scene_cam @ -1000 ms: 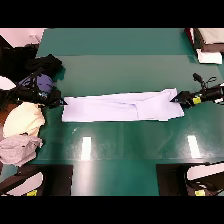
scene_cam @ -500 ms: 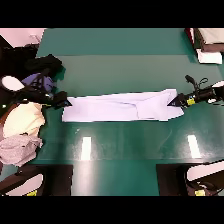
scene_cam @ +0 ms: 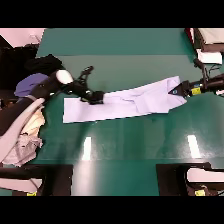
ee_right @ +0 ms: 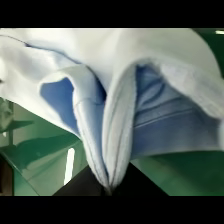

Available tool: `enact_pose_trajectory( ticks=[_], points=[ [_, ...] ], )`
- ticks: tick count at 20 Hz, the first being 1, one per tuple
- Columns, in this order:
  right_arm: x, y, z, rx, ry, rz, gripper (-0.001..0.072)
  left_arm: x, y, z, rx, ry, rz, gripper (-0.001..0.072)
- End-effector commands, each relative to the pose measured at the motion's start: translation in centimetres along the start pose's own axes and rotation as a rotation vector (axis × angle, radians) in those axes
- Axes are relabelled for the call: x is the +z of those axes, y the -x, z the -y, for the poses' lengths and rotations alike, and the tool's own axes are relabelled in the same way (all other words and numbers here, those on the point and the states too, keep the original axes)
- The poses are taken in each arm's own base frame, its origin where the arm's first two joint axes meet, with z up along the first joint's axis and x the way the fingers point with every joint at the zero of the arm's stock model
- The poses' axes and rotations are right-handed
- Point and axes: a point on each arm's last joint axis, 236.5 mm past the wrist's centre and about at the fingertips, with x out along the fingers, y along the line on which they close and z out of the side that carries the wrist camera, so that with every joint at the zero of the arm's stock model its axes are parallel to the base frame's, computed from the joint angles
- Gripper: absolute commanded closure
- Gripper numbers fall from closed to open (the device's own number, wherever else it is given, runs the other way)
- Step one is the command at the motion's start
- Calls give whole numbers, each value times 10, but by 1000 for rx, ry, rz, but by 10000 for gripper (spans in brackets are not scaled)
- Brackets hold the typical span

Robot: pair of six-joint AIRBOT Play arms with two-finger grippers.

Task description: Fold the shirts.

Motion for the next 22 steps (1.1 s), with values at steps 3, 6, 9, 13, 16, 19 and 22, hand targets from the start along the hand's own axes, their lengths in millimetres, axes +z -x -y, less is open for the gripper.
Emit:
enact_pose_trajectory(
  ticks=[3, 6, 9, 13, 16, 19, 22],
  points=[
    [11, 4, -105, 75, 116, -35, 696, 38, -71, 55, -65, -127, -8, 685],
    [18, -2, -158, 88, 223, -40, 695, 50, -88, 55, -72, -127, 5, 686],
    [23, -4, -203, 103, 322, -21, 696, 48, -97, 46, -61, -116, -6, 685],
    [22, -19, -238, 136, 411, -78, 696, 50, -95, 40, -49, -117, -6, 685],
    [22, -39, -257, 160, 457, -116, 695, 46, -79, 28, -48, -101, -60, 686],
    [19, -59, -270, 180, 500, -161, 696, 51, -49, 12, -21, -116, -107, 686],
    [11, -79, -278, 198, 523, -206, 696, 62, -7, -8, 88, -172, -78, 686]
  ],
)
